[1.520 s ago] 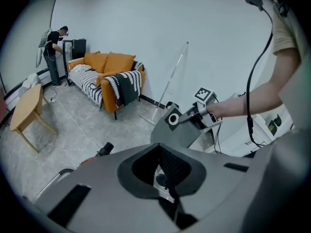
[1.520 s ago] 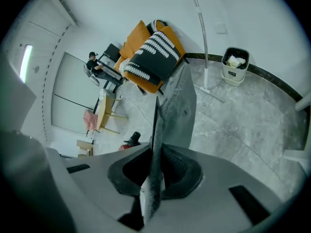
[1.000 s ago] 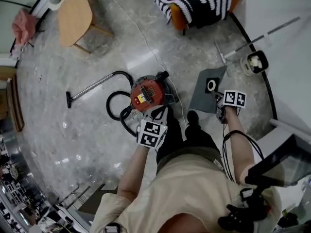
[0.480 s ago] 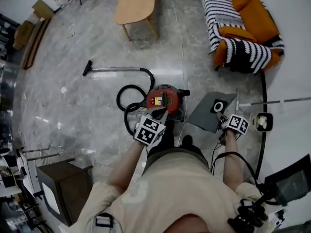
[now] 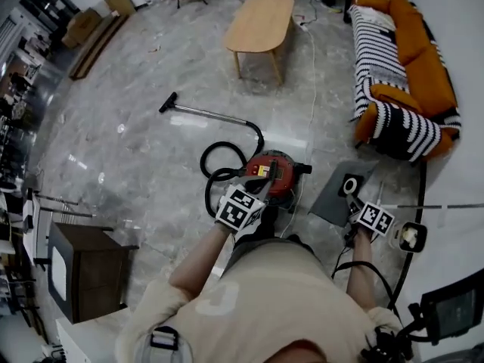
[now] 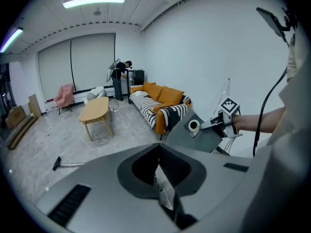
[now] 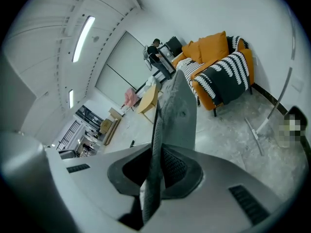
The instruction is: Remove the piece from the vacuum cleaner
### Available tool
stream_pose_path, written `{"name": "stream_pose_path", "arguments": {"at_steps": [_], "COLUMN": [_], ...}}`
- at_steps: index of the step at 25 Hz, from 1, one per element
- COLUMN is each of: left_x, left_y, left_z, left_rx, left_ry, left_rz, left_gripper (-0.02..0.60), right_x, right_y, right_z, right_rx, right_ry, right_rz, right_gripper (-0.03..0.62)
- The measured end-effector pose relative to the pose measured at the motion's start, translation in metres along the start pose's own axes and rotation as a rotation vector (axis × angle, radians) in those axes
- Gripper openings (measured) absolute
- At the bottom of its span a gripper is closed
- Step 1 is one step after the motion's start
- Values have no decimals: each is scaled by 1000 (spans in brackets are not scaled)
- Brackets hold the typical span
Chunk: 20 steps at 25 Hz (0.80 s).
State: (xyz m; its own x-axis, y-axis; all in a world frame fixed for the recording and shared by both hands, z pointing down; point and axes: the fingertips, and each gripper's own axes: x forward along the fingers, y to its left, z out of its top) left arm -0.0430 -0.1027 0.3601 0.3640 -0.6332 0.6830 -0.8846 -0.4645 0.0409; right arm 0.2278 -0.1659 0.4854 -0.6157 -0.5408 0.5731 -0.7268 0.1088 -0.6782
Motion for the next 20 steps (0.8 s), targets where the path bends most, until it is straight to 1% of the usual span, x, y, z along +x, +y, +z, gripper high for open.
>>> {"name": "stream_pose_path", "arguments": {"at_steps": [3,8,13,16,20], "left_x": [-20,-35,-44,-49,-63], "left_y": [-2,-4,6,12,32], "left_z": [10,-4,-9,-7,-19], "left_rx": [-22,-50,-63,-64,-85], "left_ry": [-13,21,12,-13,-29], "left_rz": [16,44,63,64,72], "left_gripper": [3,3,3,3,3], "right_x": [-8,0,5,3,7], "right_y": [21,44,73,89,124], "right_z": [-7,-8,-5,0,-3], "right_rx": [22,75,79,70,4], "right_ry": [9,32,21,7,12], "right_rz": [43,134,209,217,224], "right_gripper": [32,32,32,32,32]}}
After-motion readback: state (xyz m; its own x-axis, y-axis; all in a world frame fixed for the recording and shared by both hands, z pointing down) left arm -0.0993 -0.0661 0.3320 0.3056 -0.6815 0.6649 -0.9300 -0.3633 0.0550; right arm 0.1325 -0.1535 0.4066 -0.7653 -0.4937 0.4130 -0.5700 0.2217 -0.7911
